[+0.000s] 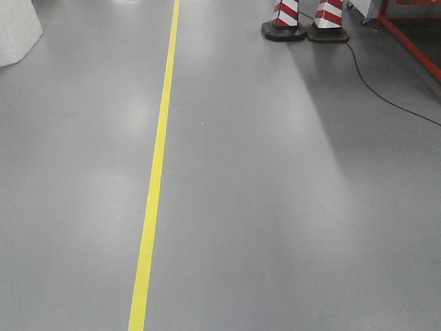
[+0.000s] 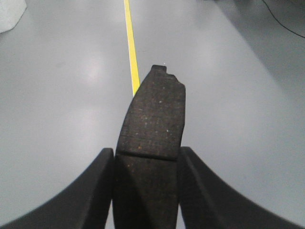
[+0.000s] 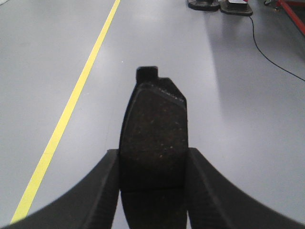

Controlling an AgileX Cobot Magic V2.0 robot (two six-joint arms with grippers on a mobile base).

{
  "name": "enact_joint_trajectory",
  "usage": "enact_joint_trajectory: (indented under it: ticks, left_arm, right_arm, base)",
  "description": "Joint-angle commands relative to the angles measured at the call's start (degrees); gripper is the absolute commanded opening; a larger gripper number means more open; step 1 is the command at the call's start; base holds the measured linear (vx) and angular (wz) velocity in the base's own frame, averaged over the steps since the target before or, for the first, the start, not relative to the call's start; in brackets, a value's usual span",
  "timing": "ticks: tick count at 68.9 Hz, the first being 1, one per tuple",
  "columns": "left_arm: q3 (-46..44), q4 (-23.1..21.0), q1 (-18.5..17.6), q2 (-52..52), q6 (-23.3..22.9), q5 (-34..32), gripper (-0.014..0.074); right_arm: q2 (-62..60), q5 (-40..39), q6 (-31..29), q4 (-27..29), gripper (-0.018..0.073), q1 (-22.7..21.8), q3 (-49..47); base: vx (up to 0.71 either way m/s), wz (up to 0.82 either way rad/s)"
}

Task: Move and align brake pads A on conveyor
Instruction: 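Turn the base away from the table holding both pads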

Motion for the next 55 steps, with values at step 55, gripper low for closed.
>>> enact_joint_trajectory:
  ticks: [55]
  left_arm:
    - [-1.7, -0.2, -0.1, 0.2, -0.4, -5.2, 0.0146]
  right_arm:
    - [0.3, -5.3, -0.6, 0.1, 0.0014, -0.3, -1.7]
  base:
    - [0.49, 0.02]
